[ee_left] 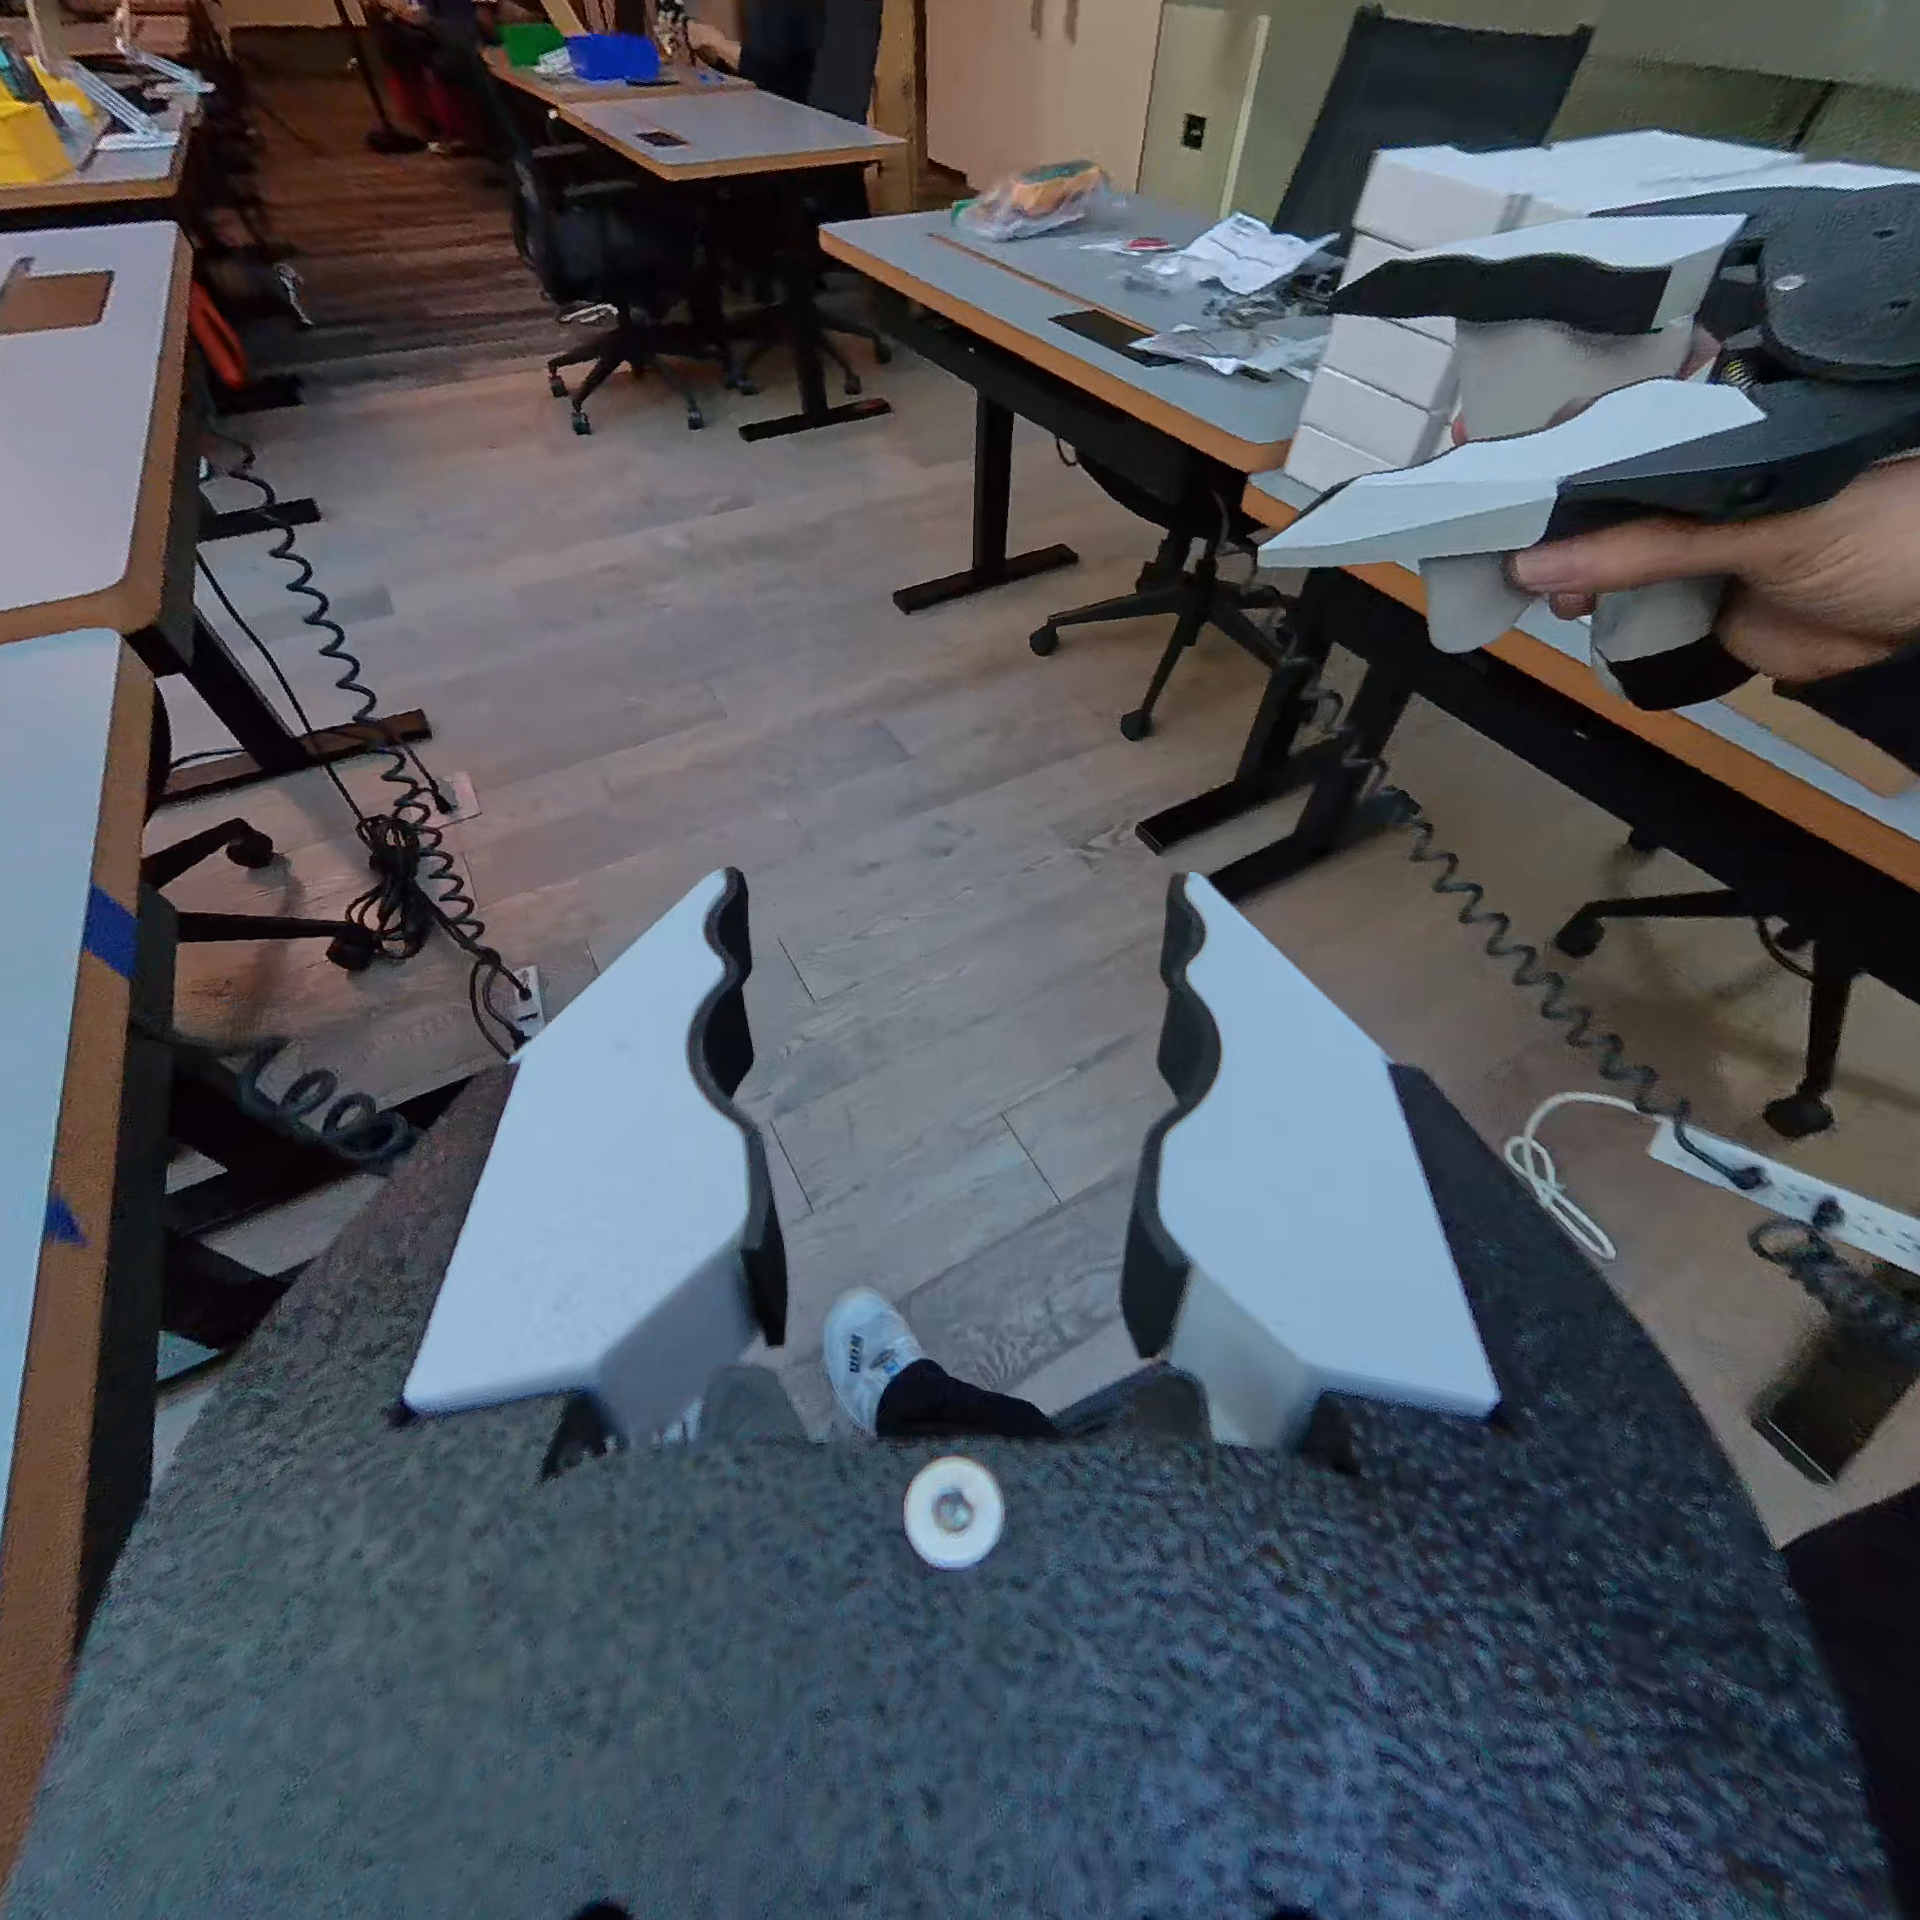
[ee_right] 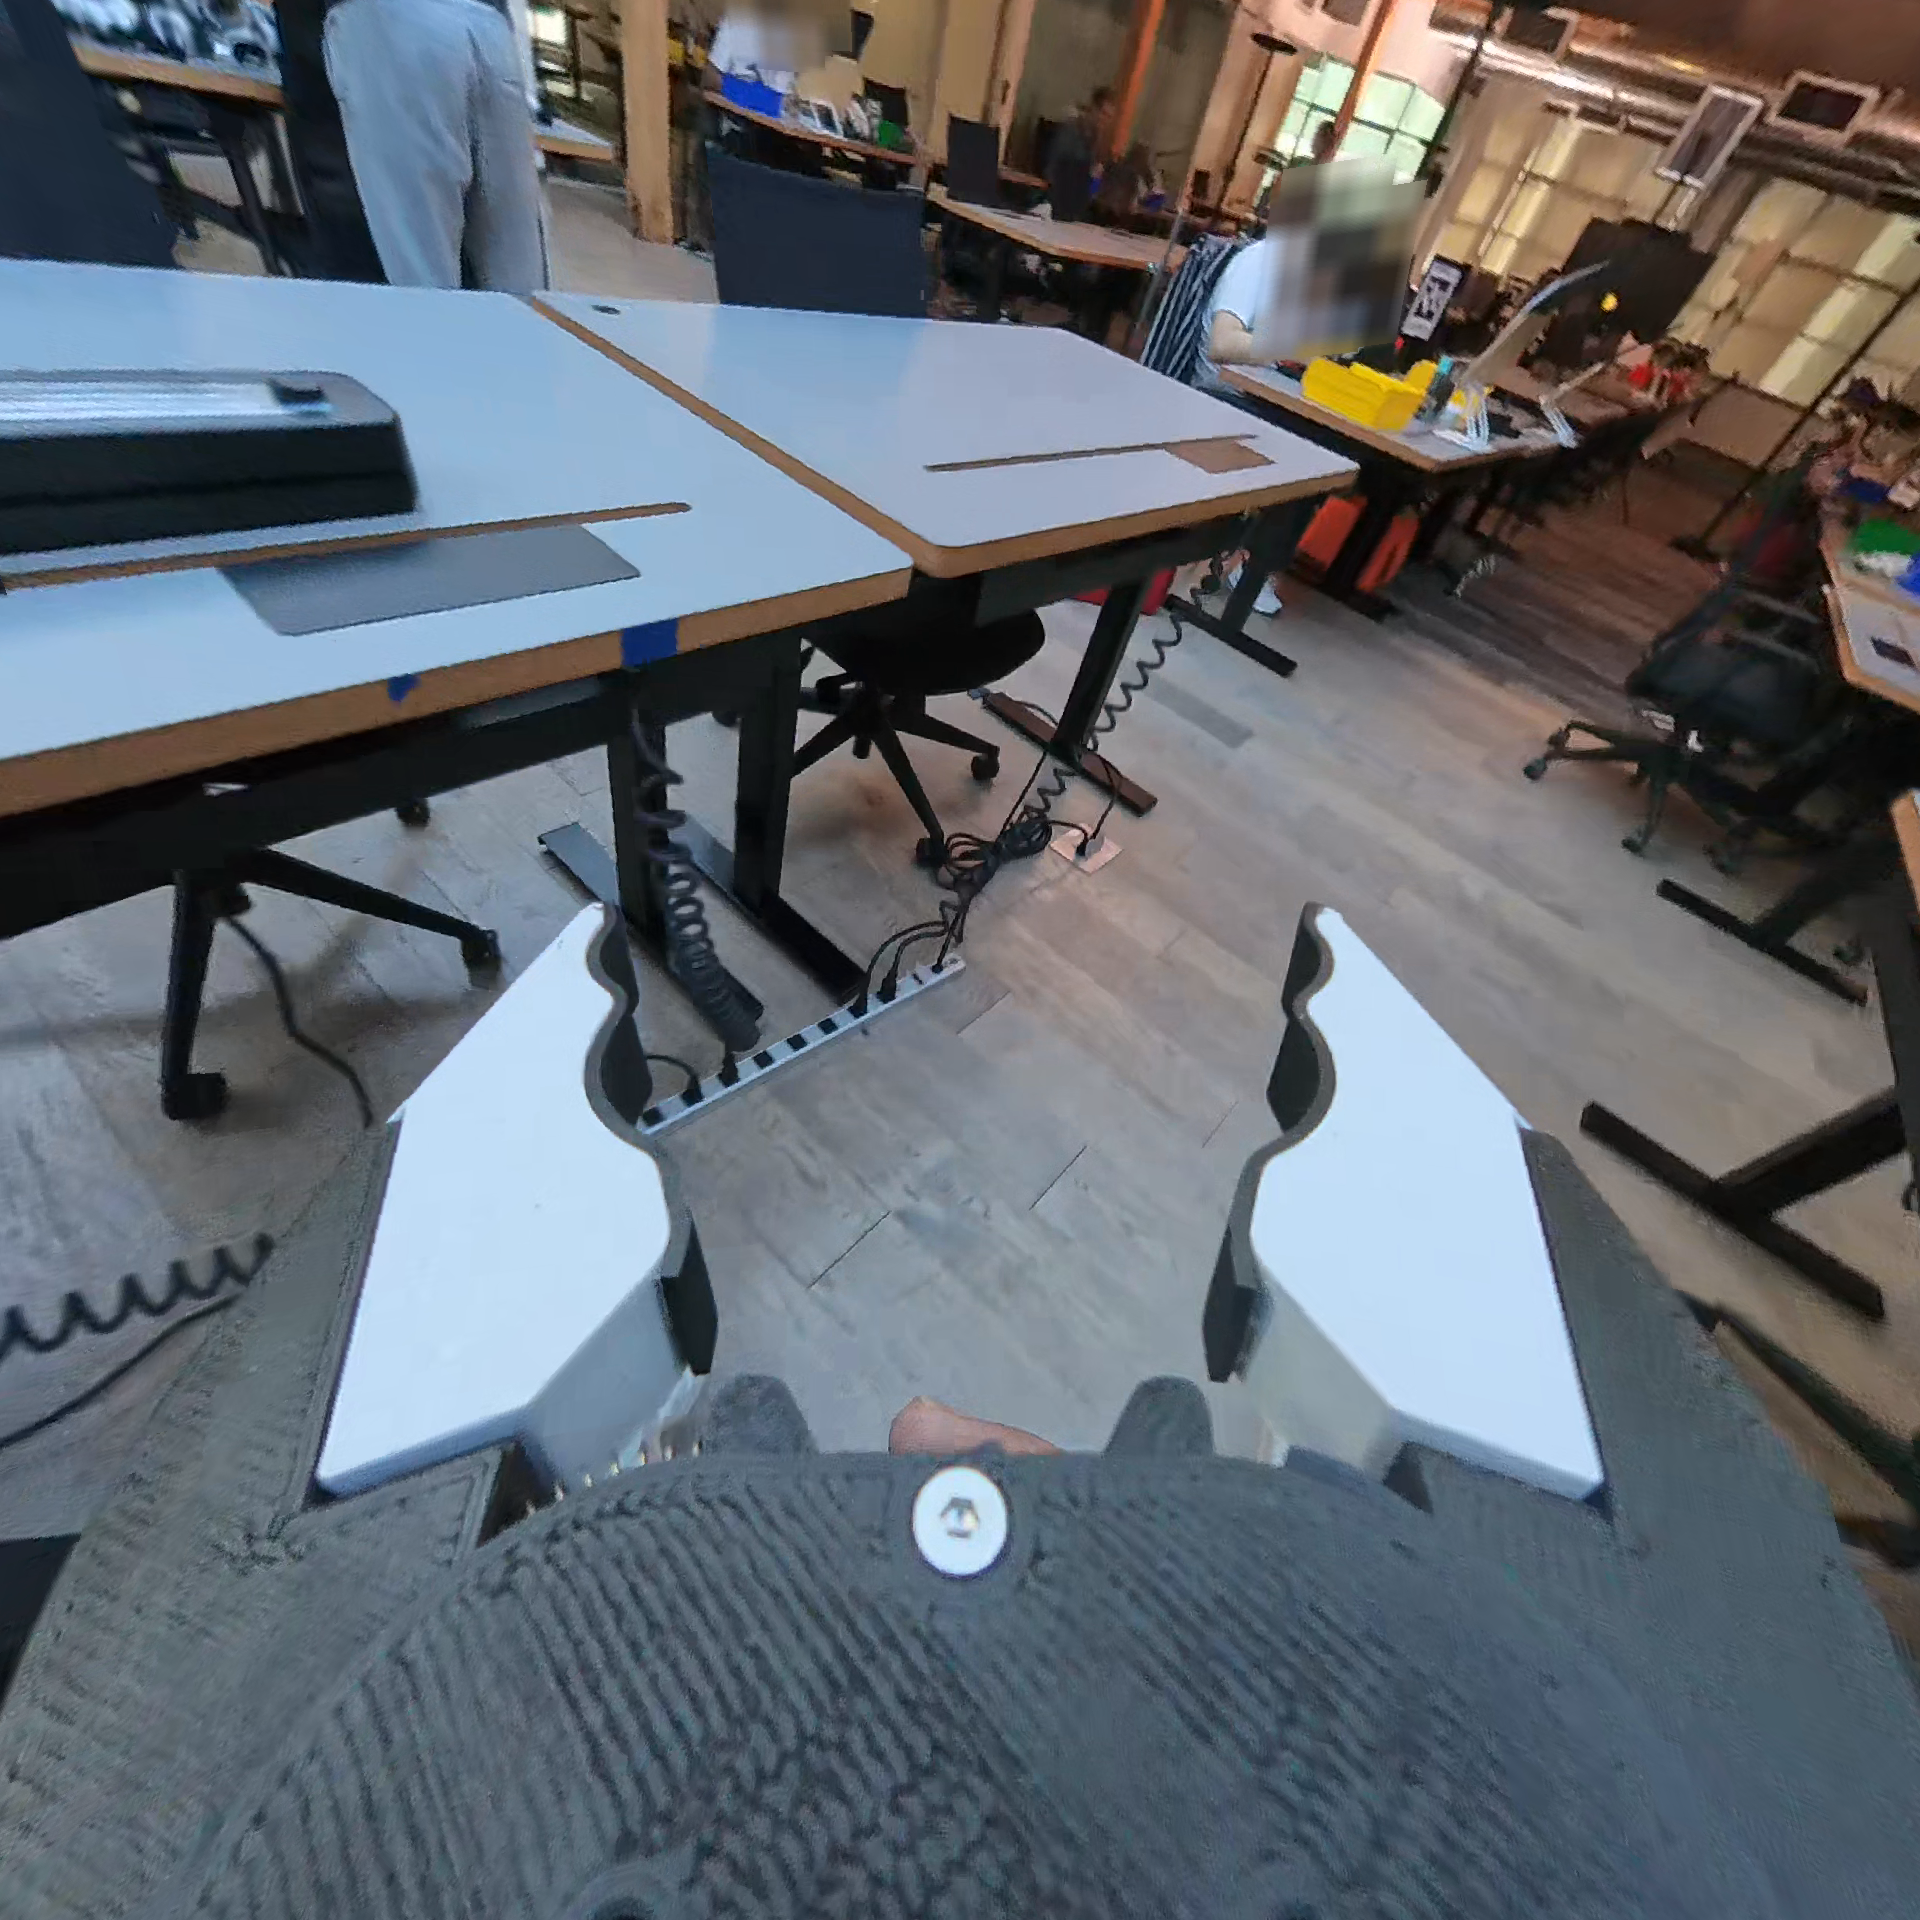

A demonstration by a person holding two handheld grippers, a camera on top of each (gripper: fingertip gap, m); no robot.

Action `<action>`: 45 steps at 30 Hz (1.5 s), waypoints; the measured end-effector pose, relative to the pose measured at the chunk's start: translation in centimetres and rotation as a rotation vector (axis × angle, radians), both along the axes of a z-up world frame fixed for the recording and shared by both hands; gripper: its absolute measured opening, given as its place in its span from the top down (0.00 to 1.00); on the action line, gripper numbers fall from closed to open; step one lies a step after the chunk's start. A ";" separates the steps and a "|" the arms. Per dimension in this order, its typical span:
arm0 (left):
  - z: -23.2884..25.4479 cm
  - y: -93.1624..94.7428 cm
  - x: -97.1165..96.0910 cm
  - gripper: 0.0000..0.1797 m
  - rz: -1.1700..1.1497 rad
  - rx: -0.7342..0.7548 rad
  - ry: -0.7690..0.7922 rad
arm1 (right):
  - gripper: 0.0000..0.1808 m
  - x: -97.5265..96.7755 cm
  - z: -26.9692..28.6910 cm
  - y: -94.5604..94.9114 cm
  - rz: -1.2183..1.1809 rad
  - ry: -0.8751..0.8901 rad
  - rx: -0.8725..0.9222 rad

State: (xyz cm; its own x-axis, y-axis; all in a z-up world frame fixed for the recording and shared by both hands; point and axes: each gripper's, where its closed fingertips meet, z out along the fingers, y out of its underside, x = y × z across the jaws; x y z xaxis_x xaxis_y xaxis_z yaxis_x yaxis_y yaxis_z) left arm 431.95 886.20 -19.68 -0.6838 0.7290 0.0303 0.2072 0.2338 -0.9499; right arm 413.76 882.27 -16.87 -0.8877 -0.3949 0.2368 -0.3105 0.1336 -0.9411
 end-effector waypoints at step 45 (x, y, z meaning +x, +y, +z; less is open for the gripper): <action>2.8 -182.0 -55.8 0.41 -0.115 -0.100 0.027 | 0.34 -60.2 -1.5 -170.0 -0.303 0.045 0.182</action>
